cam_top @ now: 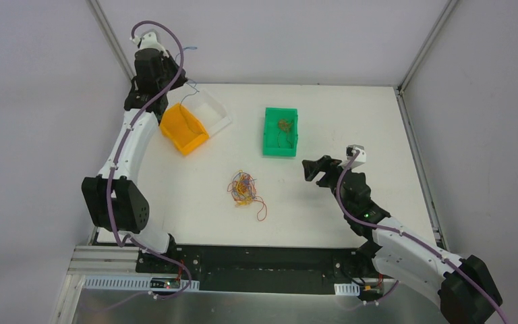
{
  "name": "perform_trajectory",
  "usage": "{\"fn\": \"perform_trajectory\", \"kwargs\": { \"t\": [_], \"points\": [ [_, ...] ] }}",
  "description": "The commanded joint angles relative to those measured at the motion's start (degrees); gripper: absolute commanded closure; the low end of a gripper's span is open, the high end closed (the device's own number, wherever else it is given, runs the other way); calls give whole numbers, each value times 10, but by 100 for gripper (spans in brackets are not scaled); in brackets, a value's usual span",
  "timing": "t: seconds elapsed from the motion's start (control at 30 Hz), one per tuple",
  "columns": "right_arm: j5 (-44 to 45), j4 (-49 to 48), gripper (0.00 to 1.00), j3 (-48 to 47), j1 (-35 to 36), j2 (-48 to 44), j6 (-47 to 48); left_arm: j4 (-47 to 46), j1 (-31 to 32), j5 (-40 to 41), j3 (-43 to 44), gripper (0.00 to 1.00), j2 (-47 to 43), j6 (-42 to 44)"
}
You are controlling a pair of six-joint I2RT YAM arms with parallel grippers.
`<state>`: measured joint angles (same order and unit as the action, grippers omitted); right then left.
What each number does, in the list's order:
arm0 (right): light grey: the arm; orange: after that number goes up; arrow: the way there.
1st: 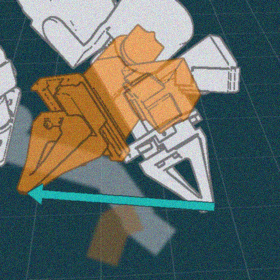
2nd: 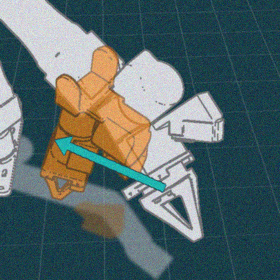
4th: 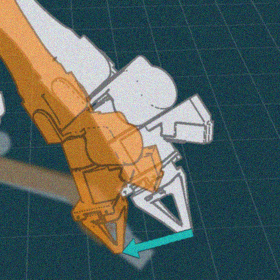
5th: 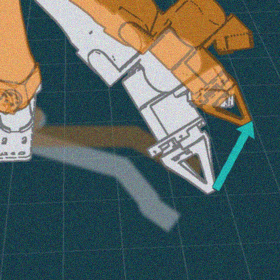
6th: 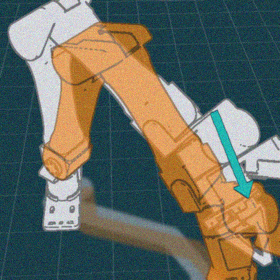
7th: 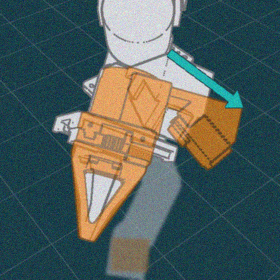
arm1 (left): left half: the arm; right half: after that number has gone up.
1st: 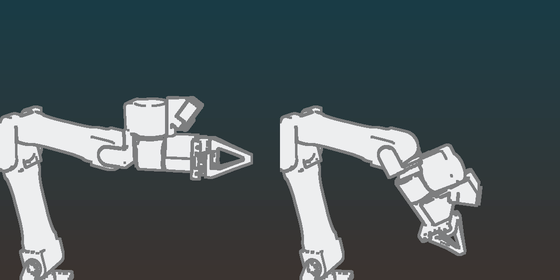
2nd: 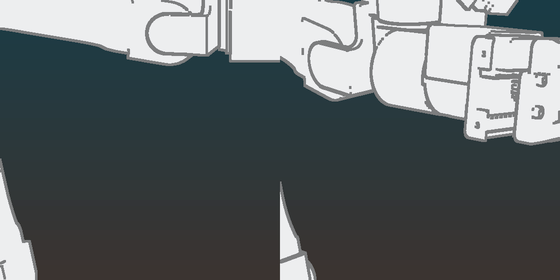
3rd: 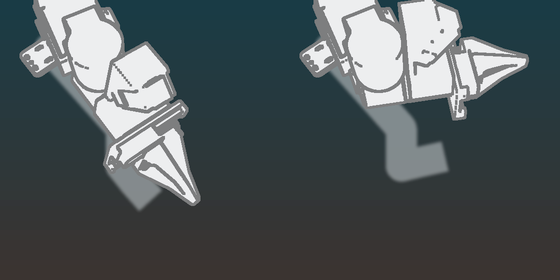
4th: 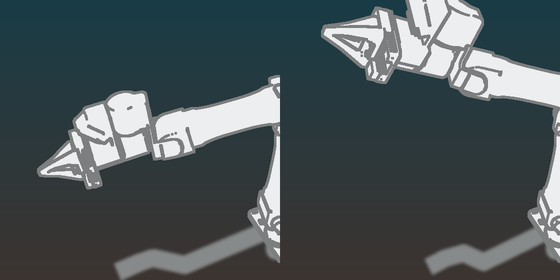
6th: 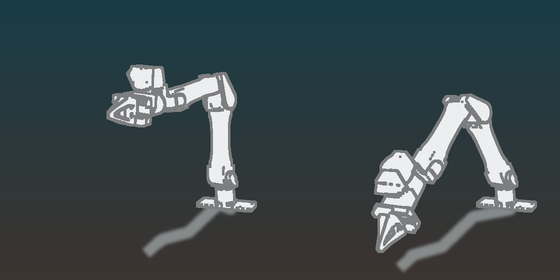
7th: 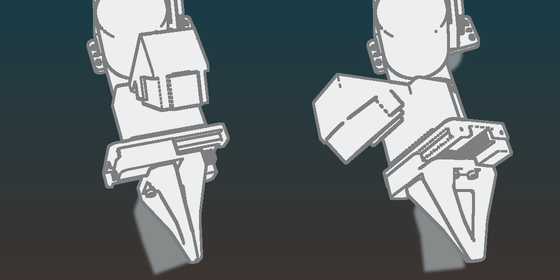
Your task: Untangle the cables
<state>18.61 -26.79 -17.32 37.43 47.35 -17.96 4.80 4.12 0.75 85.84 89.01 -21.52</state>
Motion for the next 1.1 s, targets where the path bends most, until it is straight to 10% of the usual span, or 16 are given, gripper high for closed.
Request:
{"fn": "perform_trajectory", "kwargs": {
  "t": [0.0, 0.37, 0.77, 1.07],
  "points": [
    [1, -36, 18, -2, 2, 1, -2, -34, -16, -57, 75, 100, 22, -42],
    [2, -34, 18, 1, 2, -9, 0, -42, -25, -72, 150, 100, 109, -50],
    [1, -31, 18, 1, 2, -14, -3, -155, -24, -51, 9, 100, 169, -51],
    [1, -30, 18, 1, 2, -14, -7, -51, -16, 8, 10, 100, 216, -45]
  ]
}}
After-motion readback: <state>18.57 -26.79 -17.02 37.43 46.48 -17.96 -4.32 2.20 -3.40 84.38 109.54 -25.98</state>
